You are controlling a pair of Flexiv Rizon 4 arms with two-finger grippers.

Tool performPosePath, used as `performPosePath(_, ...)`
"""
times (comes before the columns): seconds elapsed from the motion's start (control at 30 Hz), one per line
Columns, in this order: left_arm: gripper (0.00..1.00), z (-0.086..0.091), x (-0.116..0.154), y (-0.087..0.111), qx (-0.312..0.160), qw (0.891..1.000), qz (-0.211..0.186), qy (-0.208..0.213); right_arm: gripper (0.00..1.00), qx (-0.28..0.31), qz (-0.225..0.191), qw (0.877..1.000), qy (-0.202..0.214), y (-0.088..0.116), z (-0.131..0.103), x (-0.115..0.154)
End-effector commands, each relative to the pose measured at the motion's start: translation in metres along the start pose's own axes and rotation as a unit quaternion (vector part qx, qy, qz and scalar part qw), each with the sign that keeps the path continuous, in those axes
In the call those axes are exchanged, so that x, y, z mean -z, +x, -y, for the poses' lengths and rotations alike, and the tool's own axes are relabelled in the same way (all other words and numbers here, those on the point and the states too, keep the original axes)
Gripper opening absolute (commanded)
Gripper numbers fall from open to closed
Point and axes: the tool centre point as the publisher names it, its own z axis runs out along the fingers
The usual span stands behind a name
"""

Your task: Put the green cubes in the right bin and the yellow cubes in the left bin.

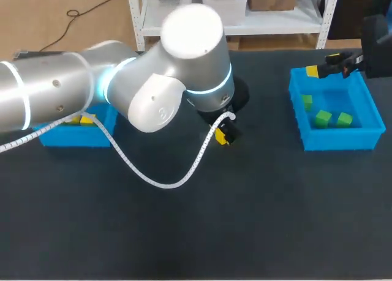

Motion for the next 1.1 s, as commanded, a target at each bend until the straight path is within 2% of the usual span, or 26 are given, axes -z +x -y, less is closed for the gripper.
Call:
performPosePath(0.03,0.0,-0.002,0.001,0.005,0.011,1.0,0.011,-0.007,1.0,0.0,0.001,1.0,0.0,0.0,0.0,0.001)
performPosePath(0.13,0.0,-0.011,0.013,0.006,0.023,0.999,0.026,-0.012,1.0,0.0,0.001,1.0,0.0,0.0,0.0,0.001)
performPosePath(0.23,0.0,-0.03,0.037,0.005,0.035,0.998,0.052,-0.031,1.0,0.0,0.001,1.0,0.0,0.0,0.0,0.001)
performPosePath(0.43,0.0,-0.094,0.098,0.017,0.109,0.984,0.108,-0.094,1.0,0.0,0.001,1.0,0.0,0.0,0.0,0.001)
performPosePath(0.57,0.0,-0.152,0.136,0.047,0.2,0.958,0.137,-0.152,1.0,0.0,0.001,1.0,0.0,0.0,0.0,0.001)
performPosePath(0.6,0.0,-0.161,0.141,0.053,0.215,0.953,0.139,-0.159,1.0,0.0,0.001,1.0,0.0,0.0,0.0,0.001)
performPosePath(0.67,0.0,-0.192,0.153,0.078,0.267,0.937,0.132,-0.182,1.0,0.0,0.001,1.0,0.0,0.0,0.0,0.001)
performPosePath(0.77,0.0,-0.224,0.162,0.113,0.318,0.918,0.122,-0.205,1.0,0.0,0.001,1.0,0.0,0.0,0.0,0.001)
performPosePath(0.93,0.0,-0.254,0.166,0.165,0.377,0.892,0.096,-0.231,1.0,0.0,0.001,1.0,0.0,0.0,0.0,0.001)
performPosePath(1.1,0.0,-0.267,0.162,0.192,0.408,0.876,0.081,-0.245,1.0,0.0,0.001,1.0,0.0,0.0,0.0,0.001)
